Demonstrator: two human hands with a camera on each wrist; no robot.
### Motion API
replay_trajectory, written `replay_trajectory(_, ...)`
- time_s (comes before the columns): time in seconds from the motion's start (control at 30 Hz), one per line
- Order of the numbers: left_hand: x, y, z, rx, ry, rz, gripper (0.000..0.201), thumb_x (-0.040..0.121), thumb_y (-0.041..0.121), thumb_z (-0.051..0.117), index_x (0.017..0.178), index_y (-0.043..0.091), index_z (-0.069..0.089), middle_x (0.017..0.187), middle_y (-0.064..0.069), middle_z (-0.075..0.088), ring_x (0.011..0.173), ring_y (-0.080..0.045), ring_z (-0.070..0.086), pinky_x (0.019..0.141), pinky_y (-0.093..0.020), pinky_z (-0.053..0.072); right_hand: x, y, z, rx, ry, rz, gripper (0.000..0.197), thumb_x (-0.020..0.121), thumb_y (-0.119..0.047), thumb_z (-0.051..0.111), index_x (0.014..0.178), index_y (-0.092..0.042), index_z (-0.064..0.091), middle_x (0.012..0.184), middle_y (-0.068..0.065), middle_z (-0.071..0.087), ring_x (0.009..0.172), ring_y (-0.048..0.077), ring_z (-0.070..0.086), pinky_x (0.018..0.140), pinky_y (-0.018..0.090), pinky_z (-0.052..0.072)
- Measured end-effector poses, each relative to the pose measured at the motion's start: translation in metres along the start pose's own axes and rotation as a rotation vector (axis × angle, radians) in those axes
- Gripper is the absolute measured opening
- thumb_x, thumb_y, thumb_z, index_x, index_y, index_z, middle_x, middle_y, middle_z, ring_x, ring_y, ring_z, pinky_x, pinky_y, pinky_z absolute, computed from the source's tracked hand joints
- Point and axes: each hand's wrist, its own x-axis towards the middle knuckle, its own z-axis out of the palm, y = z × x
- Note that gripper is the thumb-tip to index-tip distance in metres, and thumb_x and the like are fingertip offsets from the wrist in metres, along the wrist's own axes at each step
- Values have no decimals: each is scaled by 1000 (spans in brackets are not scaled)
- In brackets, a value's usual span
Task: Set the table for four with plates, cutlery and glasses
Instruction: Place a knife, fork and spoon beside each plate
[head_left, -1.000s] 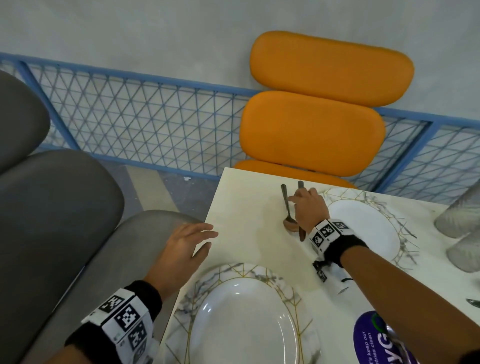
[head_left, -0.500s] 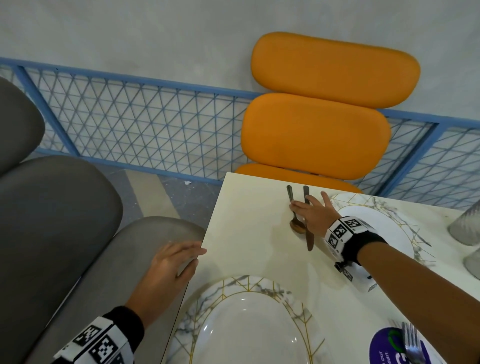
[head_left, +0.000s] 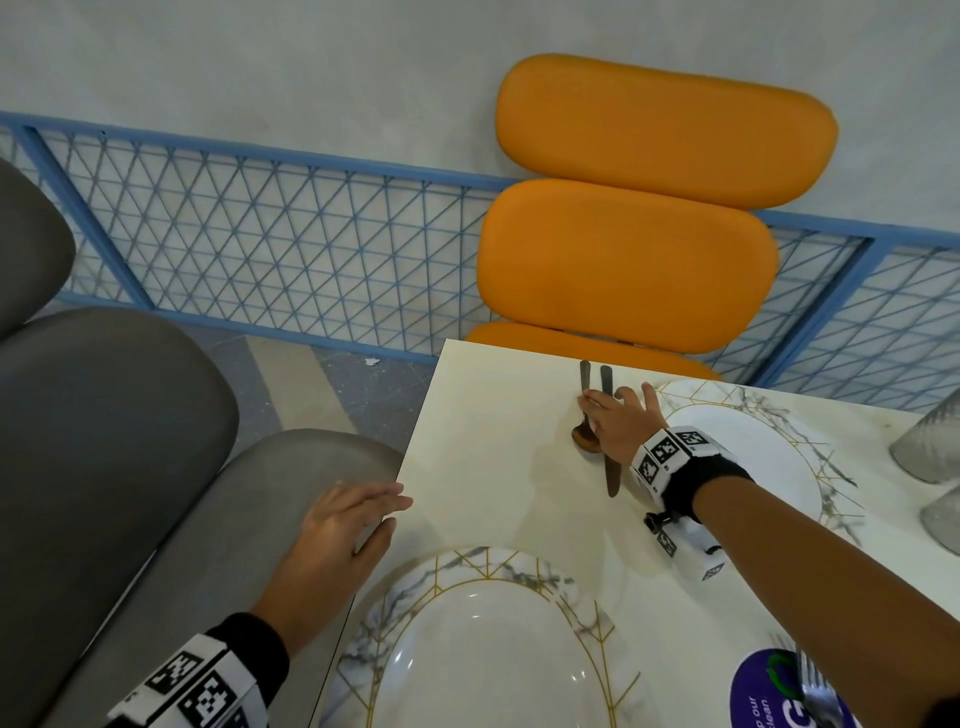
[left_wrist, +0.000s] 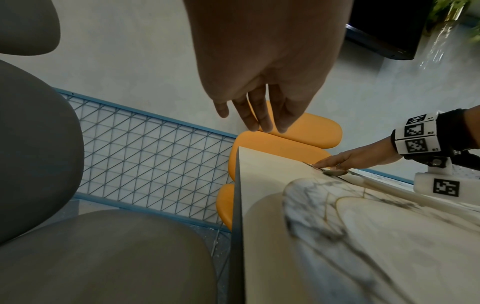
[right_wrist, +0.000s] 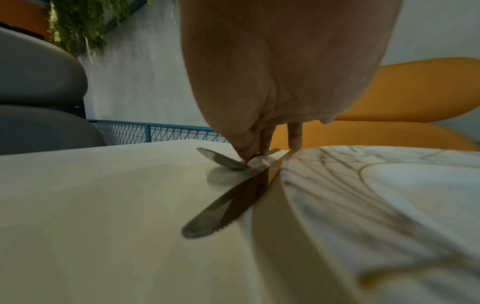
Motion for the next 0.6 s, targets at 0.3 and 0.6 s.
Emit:
replay_trajectory(0.3,-3,-2,6,11,-5,10,45,83,44,36,104,25,71,110,26,55,108,30,34,104,-38,36,1,1,5,-82,5,51,49,100,-22,23,147,-28,14,156,-13,13,141,26,20,116,53,4)
replay_trajectory(0.6,-6,3,4,13,-30,-28,49,81,48,34,107,26,70,113,26,54,108,31,31,108,-29,26,-11,0,-4,71,59,44,51,99,-25,30,148,-20,18,156,-2,18,144,23,16,117,50,4)
